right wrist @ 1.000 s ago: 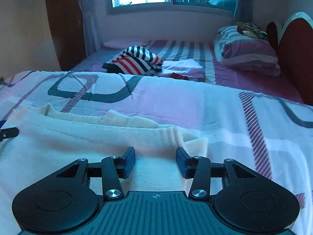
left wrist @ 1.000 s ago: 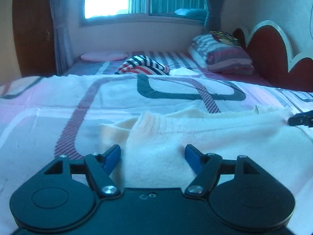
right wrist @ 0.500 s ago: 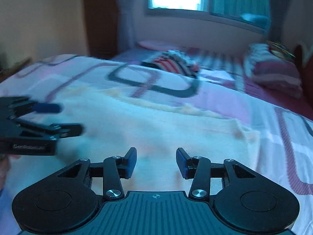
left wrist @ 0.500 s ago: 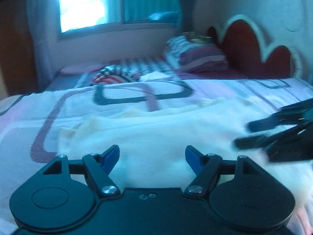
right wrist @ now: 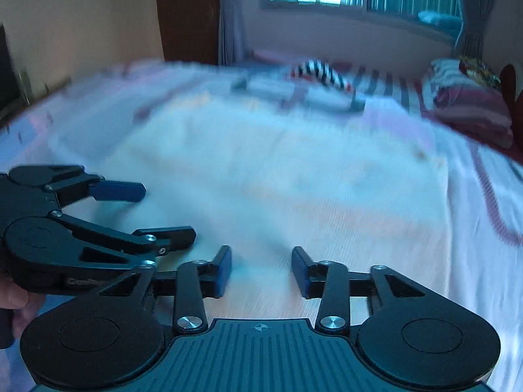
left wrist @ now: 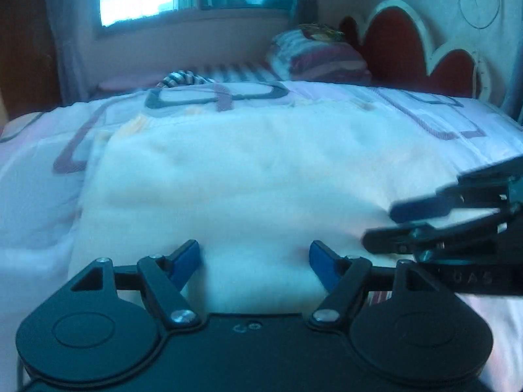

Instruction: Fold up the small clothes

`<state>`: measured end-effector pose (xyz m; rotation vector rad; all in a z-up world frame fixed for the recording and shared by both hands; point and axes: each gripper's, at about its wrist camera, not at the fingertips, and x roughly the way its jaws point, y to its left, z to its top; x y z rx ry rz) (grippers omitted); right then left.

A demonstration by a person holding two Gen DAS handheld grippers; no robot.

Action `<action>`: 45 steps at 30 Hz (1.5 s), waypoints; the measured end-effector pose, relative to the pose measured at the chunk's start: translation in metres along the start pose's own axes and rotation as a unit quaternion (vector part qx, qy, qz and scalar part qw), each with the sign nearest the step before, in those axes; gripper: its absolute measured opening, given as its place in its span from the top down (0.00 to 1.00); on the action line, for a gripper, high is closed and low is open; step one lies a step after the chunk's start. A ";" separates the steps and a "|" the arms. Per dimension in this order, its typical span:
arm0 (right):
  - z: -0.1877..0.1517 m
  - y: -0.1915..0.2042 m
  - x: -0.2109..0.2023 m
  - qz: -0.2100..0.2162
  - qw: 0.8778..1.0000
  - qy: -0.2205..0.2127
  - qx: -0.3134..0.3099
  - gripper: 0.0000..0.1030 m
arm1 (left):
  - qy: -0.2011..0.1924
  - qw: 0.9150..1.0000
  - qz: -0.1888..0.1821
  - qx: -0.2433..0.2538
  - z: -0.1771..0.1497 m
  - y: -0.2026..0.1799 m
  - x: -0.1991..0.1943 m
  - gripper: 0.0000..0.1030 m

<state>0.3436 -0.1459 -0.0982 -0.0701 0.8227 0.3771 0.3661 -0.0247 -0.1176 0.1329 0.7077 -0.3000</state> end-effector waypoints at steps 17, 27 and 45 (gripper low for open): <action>-0.040 -0.038 -0.037 -0.097 0.994 0.003 0.053 0.70 | 0.004 0.998 0.027 -0.055 -0.027 0.064 -0.039 0.27; -0.038 -0.050 -0.058 -0.096 0.993 -0.010 0.073 0.70 | 0.023 0.995 0.037 -0.087 -0.020 0.061 -0.036 0.31; -0.050 -0.058 -0.050 -0.103 0.989 0.000 0.104 0.70 | 0.023 0.996 0.046 -0.076 -0.022 0.057 -0.036 0.29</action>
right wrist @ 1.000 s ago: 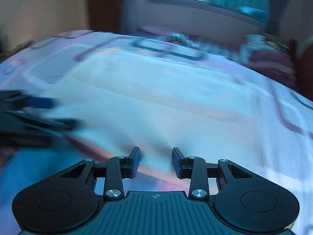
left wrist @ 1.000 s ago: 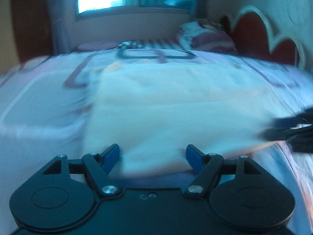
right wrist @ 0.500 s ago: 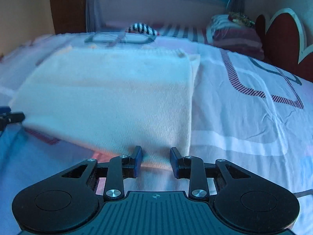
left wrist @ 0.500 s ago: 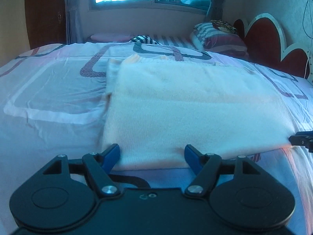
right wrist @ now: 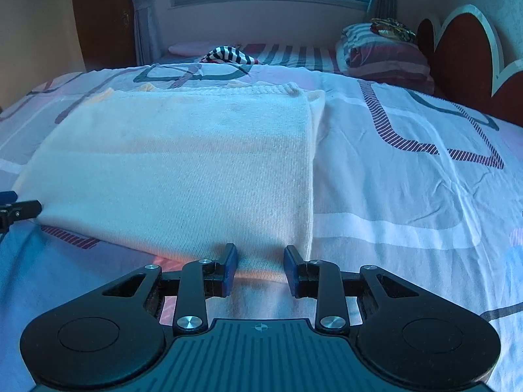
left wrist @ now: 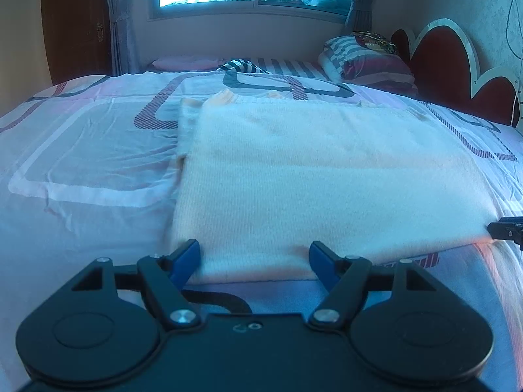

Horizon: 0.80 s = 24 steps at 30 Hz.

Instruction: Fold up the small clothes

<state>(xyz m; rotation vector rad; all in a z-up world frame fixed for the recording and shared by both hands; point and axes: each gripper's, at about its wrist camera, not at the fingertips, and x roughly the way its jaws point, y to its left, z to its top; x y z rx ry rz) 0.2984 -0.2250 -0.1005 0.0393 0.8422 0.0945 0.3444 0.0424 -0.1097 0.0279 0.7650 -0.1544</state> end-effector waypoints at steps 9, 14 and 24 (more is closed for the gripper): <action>0.003 -0.002 0.003 0.002 1.000 0.008 -0.004 0.70 | 0.000 1.000 -0.013 0.009 -0.002 0.005 0.000 0.28; 0.005 -0.001 0.004 0.000 1.000 0.015 -0.003 0.70 | 0.000 1.000 -0.010 -0.023 -0.003 0.020 -0.009 0.28; -0.001 0.003 -0.036 0.042 0.998 -0.034 0.042 0.70 | 0.020 0.983 -0.039 -0.179 -0.022 0.063 -0.047 0.32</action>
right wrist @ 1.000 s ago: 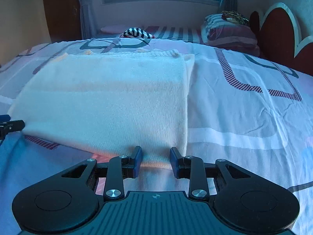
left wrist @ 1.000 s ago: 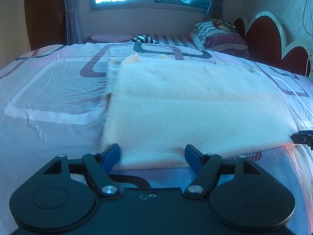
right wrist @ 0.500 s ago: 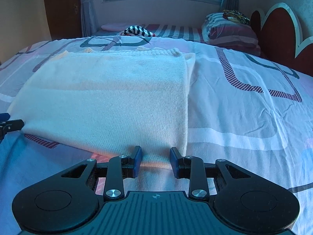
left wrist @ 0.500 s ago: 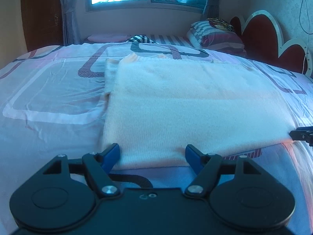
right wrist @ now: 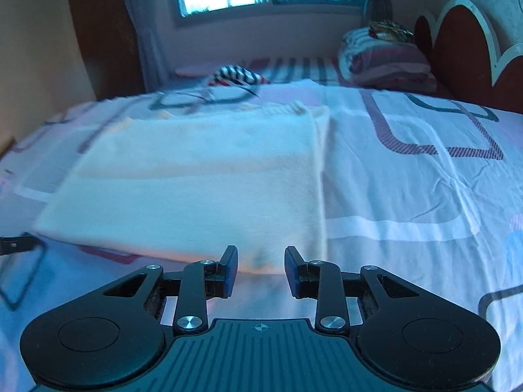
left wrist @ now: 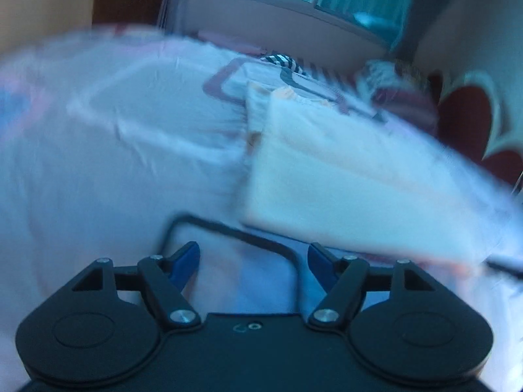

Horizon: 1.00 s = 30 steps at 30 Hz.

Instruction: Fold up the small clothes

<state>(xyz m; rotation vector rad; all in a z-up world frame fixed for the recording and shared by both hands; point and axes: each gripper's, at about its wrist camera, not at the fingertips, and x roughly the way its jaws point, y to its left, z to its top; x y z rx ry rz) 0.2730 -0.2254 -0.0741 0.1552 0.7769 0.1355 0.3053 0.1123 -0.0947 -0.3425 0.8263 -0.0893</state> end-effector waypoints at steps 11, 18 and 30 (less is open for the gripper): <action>0.022 0.032 -0.028 0.047 0.998 -0.047 -0.005 0.85 | -0.034 0.952 -0.126 -0.275 -0.018 0.013 0.041 0.58; 0.053 0.033 0.025 0.079 0.996 -0.034 -0.004 0.85 | -0.088 0.939 -0.110 -0.312 -0.005 0.002 0.067 0.58; 0.084 0.066 0.129 0.107 0.993 -0.031 -0.047 1.00 | -0.110 0.926 -0.069 -0.353 0.018 0.004 0.103 0.91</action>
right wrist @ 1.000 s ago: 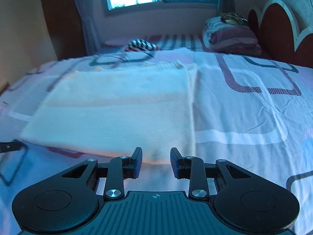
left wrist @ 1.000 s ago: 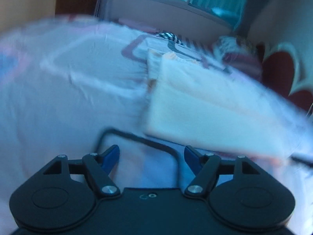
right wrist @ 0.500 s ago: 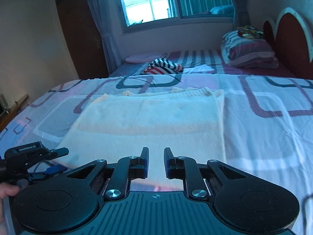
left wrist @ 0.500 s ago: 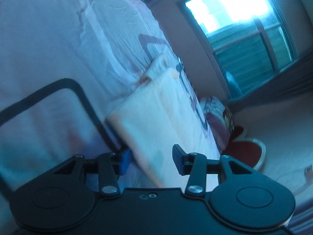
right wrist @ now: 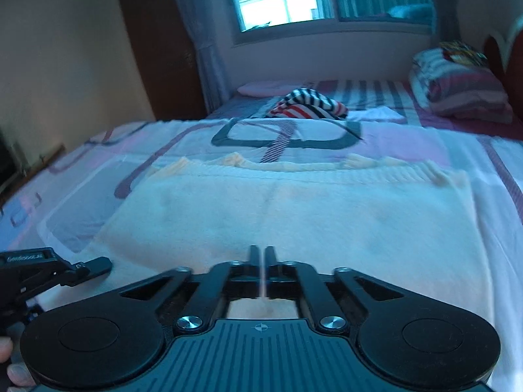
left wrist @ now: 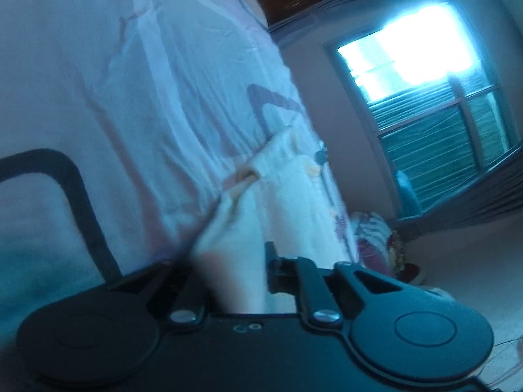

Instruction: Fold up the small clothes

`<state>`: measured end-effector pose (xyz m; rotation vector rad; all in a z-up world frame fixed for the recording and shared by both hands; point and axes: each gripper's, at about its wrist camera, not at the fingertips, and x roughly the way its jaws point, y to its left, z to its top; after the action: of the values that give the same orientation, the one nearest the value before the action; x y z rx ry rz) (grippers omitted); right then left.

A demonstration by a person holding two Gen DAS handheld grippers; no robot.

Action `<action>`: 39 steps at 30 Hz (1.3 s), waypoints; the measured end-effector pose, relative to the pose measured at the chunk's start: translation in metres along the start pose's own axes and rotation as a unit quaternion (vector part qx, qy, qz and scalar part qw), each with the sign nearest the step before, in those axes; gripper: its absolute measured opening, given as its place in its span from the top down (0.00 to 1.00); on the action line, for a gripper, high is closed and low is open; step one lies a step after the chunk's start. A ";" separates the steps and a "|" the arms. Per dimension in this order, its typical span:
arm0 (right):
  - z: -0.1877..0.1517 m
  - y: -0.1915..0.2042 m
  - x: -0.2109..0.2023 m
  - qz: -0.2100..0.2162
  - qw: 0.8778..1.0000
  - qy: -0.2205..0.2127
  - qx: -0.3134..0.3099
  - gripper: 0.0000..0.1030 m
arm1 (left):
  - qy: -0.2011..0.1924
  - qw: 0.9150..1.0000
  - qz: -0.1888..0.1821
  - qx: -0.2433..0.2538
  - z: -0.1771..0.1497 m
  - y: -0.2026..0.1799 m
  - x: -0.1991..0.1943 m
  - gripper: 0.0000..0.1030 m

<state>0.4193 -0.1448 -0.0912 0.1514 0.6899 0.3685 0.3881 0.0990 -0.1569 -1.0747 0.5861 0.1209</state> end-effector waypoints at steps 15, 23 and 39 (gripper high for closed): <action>-0.008 -0.004 0.022 -0.004 1.000 0.024 -0.017 1.00 | -0.013 1.000 -0.011 0.022 0.005 0.006 -0.013 0.93; -0.011 -0.013 0.018 0.003 1.000 0.013 0.011 1.00 | -0.016 0.992 -0.054 0.113 0.007 -0.042 -0.029 0.94; -0.011 -0.154 -0.113 -0.042 0.971 -0.094 0.216 1.00 | 0.125 0.896 -0.094 0.416 -0.141 -0.186 0.008 0.94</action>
<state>0.3751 -0.3303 -0.0724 0.5630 0.5794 0.1158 0.4079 -0.1132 -0.0619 -0.2973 0.6692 -0.4186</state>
